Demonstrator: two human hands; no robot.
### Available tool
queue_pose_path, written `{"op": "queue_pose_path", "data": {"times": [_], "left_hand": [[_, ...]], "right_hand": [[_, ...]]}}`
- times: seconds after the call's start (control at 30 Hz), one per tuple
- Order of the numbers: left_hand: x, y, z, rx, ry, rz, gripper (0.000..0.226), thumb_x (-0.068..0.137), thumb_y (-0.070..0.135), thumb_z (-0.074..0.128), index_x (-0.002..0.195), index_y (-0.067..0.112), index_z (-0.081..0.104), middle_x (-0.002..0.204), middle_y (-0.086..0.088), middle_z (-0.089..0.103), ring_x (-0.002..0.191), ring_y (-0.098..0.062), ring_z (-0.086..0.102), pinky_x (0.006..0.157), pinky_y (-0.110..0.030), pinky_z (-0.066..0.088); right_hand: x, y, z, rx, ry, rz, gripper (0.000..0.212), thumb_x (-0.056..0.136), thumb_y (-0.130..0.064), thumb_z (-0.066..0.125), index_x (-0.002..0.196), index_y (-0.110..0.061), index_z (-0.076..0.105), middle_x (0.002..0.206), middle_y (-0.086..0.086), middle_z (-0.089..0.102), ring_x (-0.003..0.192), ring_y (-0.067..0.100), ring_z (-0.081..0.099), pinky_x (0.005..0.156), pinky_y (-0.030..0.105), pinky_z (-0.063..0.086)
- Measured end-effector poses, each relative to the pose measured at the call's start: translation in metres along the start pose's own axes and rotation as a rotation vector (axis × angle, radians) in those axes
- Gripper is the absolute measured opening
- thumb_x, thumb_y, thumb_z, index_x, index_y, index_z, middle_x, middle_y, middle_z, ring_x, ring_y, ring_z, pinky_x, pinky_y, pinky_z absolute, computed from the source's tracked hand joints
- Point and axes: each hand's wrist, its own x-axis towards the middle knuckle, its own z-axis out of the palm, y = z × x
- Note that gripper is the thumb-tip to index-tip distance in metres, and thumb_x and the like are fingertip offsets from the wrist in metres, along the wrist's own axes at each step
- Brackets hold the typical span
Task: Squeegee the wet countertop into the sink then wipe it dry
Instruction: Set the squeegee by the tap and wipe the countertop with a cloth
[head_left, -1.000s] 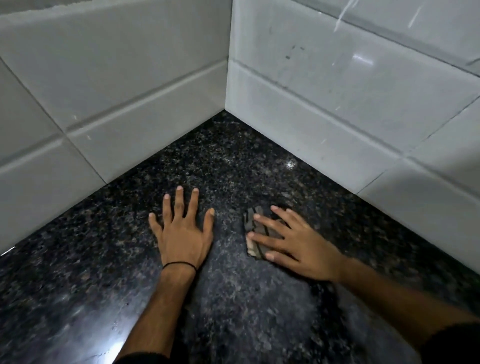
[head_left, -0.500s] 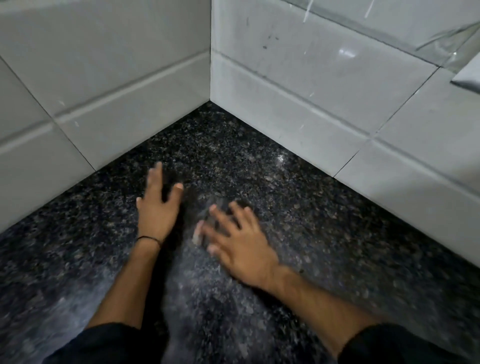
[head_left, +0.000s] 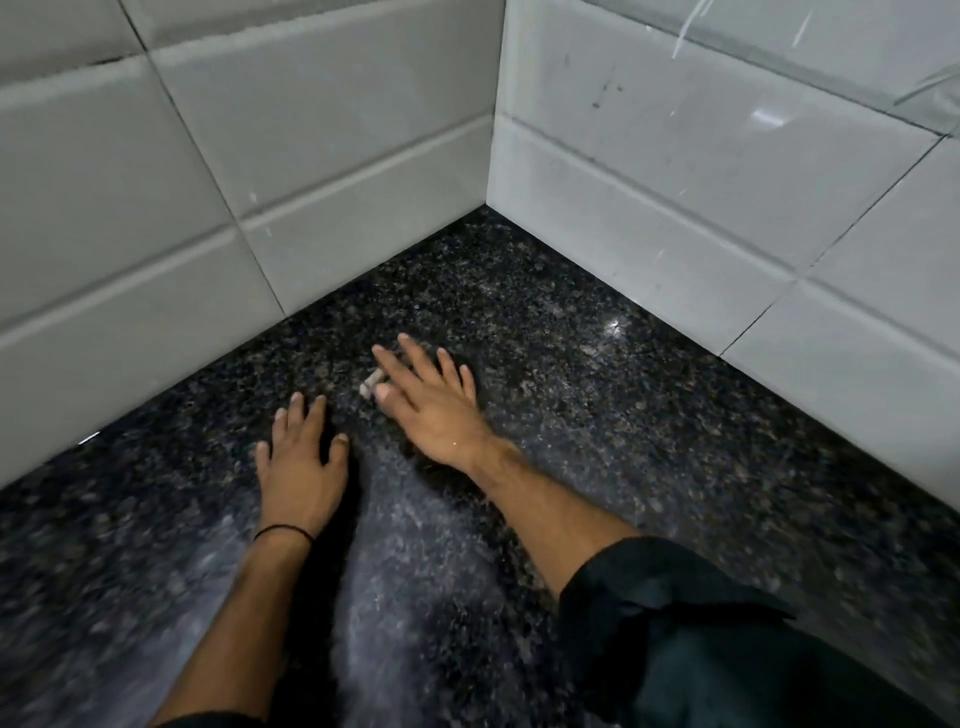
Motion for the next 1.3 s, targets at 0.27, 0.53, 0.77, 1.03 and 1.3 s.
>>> {"op": "queue_pose_path", "data": {"times": [0.27, 0.53, 0.77, 1.03, 1.3], "left_hand": [[0.008, 0.077, 0.008, 0.11, 0.144, 0.097, 0.054, 0.101, 0.041, 0.032, 0.153, 0.023, 0.029, 0.163, -0.003, 0.02, 0.15, -0.026, 0.015, 0.119, -0.055, 0.003], [0.023, 0.102, 0.059, 0.204, -0.014, 0.293, 0.058, 0.1, 0.056, 0.023, 0.154, 0.036, 0.02, 0.165, 0.002, 0.011, 0.152, -0.024, 0.005, 0.121, -0.05, 0.009], [0.093, -0.027, -0.027, 0.271, 0.071, 0.047, 0.064, 0.098, 0.059, 0.029, 0.155, 0.033, 0.018, 0.159, -0.015, 0.024, 0.146, -0.034, 0.023, 0.12, -0.053, 0.011], [0.012, 0.019, 0.009, 0.219, 0.008, 0.148, 0.046, 0.1, 0.054, 0.025, 0.141, 0.038, 0.042, 0.158, -0.004, 0.028, 0.149, -0.031, 0.015, 0.117, -0.059, 0.007], [0.138, 0.042, 0.004, 0.218, -0.021, 0.147, 0.066, 0.091, 0.057, 0.03, 0.153, 0.037, 0.02, 0.164, 0.007, 0.013, 0.152, -0.02, 0.007, 0.121, -0.054, 0.001]], "right_hand": [[-0.041, 0.073, -0.005, -0.119, 0.413, 0.329, 0.051, 0.106, -0.035, 0.02, 0.155, -0.02, 0.028, 0.162, -0.001, 0.021, 0.151, 0.017, 0.012, 0.124, 0.036, 0.002], [-0.04, 0.082, 0.006, -0.154, 0.484, 0.284, 0.047, 0.101, -0.022, 0.039, 0.147, -0.015, 0.045, 0.157, -0.001, 0.036, 0.148, 0.019, 0.024, 0.123, 0.033, 0.009], [-0.039, 0.08, 0.006, -0.176, 0.472, 0.297, 0.047, 0.102, -0.027, 0.039, 0.147, -0.016, 0.045, 0.157, -0.001, 0.035, 0.148, 0.022, 0.024, 0.123, 0.036, 0.011], [-0.039, 0.07, 0.007, -0.307, 0.403, 0.308, 0.06, 0.102, -0.044, 0.024, 0.152, -0.013, 0.035, 0.161, 0.003, 0.027, 0.149, 0.025, 0.018, 0.123, 0.039, 0.007], [-0.038, 0.077, 0.007, -0.315, 0.38, 0.282, 0.06, 0.102, -0.046, 0.031, 0.153, -0.014, 0.033, 0.162, 0.004, 0.022, 0.15, 0.025, 0.014, 0.123, 0.043, 0.004]]}}
